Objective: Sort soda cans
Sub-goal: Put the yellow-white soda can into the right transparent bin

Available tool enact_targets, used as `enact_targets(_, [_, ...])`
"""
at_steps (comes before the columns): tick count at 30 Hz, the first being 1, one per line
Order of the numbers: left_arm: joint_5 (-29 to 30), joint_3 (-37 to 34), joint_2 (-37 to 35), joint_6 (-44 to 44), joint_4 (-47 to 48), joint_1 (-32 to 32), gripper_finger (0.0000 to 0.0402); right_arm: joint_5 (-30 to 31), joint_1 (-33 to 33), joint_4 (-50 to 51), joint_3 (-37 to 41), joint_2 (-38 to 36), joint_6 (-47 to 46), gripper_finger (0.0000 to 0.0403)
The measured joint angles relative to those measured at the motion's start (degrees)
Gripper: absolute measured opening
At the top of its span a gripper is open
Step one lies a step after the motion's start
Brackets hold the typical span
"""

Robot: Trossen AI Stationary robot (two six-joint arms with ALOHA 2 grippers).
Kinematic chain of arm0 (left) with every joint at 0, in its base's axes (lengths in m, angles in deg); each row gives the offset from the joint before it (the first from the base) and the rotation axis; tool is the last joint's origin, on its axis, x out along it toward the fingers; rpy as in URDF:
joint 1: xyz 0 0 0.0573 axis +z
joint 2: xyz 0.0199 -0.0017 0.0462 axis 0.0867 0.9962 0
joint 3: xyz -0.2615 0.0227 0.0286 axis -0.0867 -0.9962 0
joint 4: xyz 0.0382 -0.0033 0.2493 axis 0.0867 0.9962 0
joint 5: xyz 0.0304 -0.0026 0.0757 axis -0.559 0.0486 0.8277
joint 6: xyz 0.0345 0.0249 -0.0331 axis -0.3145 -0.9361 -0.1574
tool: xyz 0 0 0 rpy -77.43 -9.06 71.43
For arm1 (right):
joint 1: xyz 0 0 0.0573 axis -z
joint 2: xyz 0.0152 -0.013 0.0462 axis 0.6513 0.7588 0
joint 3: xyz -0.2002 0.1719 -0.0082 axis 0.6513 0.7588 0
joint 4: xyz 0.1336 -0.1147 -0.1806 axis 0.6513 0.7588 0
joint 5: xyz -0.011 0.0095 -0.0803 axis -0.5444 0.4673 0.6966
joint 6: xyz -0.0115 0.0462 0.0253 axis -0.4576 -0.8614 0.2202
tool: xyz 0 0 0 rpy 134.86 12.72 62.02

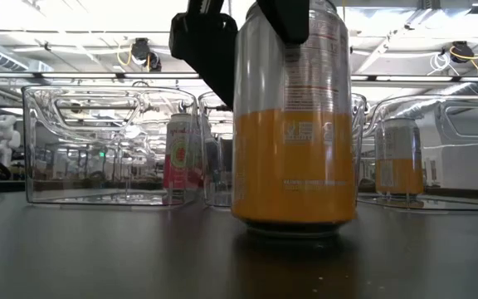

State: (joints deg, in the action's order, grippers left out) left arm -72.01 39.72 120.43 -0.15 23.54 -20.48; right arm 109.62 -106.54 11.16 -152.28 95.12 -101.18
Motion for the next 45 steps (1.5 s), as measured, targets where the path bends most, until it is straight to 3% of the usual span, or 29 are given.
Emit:
enact_targets(7, [-0.64, 0.0, 0.02, 0.29, 0.02, 0.52, 0.039, -0.01, 0.01, -0.15, 0.0, 0.0, 0.0, 0.0348])
enact_targets(14, [-8.31, 1.85, 0.04, 0.06, 1.24, 1.74, 0.0389, 0.0, 0.01, -0.13, 0.0, 0.0, 0.0, 0.0348])
enact_targets(30, [-5.78, 17.07, 0.11, -2.56, 21.4, 1.57, 0.0389, -0.01, 0.21, -1.55, 0.0, 0.0, 1.56, 0.0348])
enact_targets(36, [0.46, 21.46, -1.82, -4.63, 24.97, -0.96, 0.0389, -0.24, 1.32, -2.11, 0.0, 0.0, 0.87, 0.0348])
enact_targets(40, [8.78, 21.54, -5.55, -4.28, 25.45, -3.43, 0.0389, -0.74, 1.82, -2.92, 0.0, 0.0, 0.67, 0.0348])
enact_targets(45, [21.81, 21.55, -9.15, -4.91, 26.36, -6.79, 0.0389, -6.85, 2.65, -3.29, -0.02, 0.0, -0.28, 0.0348])
